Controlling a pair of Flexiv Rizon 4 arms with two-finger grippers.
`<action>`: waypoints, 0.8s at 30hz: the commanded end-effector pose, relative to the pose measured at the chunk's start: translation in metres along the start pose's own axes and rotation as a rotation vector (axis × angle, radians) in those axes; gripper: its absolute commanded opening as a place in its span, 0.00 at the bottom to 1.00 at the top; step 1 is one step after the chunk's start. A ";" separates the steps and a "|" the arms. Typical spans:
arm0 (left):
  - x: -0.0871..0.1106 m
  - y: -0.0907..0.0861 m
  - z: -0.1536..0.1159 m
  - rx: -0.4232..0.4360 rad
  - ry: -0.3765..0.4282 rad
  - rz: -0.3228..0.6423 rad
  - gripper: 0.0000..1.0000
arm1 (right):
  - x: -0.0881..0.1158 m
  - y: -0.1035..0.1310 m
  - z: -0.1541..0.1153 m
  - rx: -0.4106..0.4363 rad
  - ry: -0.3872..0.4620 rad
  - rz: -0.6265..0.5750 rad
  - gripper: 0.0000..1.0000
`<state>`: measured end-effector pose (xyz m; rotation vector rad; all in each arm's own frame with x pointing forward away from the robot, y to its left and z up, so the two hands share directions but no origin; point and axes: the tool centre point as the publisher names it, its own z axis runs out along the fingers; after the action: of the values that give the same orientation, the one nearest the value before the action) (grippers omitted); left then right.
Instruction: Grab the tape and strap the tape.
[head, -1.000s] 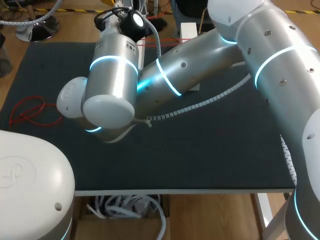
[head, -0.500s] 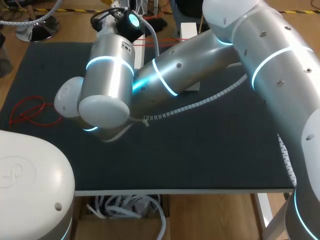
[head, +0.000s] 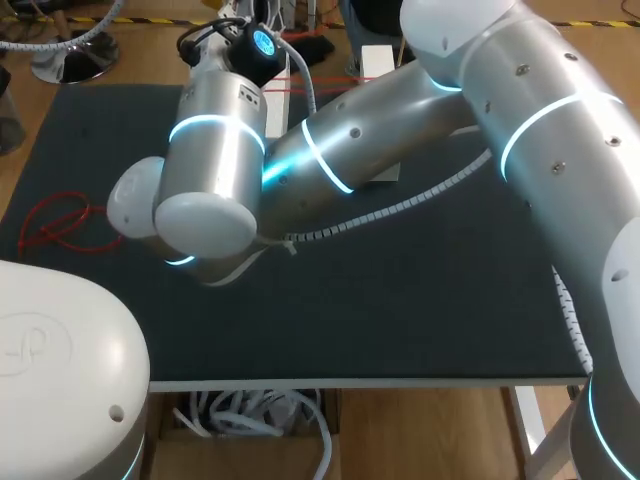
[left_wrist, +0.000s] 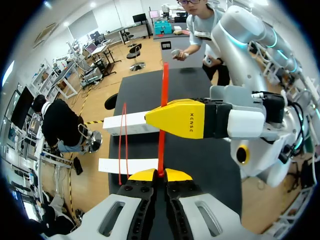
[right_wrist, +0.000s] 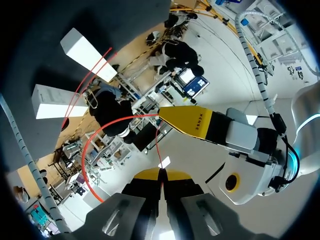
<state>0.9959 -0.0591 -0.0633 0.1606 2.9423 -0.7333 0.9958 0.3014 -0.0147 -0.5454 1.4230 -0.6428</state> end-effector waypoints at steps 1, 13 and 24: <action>0.000 -0.001 -0.001 -0.004 0.002 0.000 0.00 | -0.002 0.000 -0.001 0.000 0.004 0.001 0.00; 0.000 -0.001 -0.001 -0.004 0.002 0.000 0.00 | -0.004 -0.009 -0.002 0.012 0.015 0.023 0.00; 0.000 -0.001 -0.001 -0.004 0.002 0.000 0.00 | -0.001 -0.011 -0.002 0.011 0.017 0.019 0.00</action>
<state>0.9959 -0.0592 -0.0633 0.1609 2.9422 -0.7337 0.9937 0.2960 -0.0085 -0.5102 1.4353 -0.6414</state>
